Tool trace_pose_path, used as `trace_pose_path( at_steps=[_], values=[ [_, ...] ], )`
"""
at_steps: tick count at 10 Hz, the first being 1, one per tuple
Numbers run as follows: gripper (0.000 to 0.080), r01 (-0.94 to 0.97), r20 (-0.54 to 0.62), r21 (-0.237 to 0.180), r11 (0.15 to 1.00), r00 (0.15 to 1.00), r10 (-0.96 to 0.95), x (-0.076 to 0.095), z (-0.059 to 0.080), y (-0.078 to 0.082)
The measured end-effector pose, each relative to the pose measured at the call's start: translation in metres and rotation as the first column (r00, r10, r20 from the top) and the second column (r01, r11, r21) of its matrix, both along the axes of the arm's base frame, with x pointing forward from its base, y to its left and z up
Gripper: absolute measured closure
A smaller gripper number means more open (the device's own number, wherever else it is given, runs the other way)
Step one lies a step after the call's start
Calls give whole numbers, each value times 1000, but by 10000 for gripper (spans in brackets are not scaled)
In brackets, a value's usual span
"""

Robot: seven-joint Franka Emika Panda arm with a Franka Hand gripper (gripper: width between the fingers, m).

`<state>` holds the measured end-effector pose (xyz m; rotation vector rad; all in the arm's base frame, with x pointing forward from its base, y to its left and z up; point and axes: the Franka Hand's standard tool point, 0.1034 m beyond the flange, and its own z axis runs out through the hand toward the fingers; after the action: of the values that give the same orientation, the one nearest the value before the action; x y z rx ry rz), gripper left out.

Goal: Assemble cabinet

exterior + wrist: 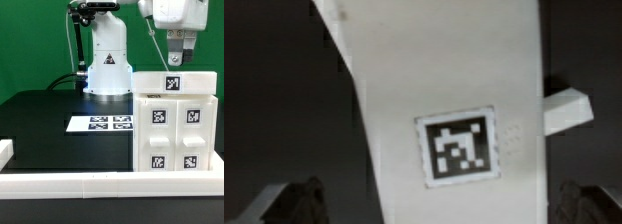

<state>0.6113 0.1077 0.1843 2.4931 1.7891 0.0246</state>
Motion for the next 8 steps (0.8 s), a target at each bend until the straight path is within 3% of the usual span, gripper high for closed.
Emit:
trace_pose_path(
  at_steps=[3,8],
  values=[
    [151,-41,-6,-5,999,999,41,-1,-2,-2],
    [151,-33,-32,-10,999,999,33,-13,-22,-6]
  ],
)
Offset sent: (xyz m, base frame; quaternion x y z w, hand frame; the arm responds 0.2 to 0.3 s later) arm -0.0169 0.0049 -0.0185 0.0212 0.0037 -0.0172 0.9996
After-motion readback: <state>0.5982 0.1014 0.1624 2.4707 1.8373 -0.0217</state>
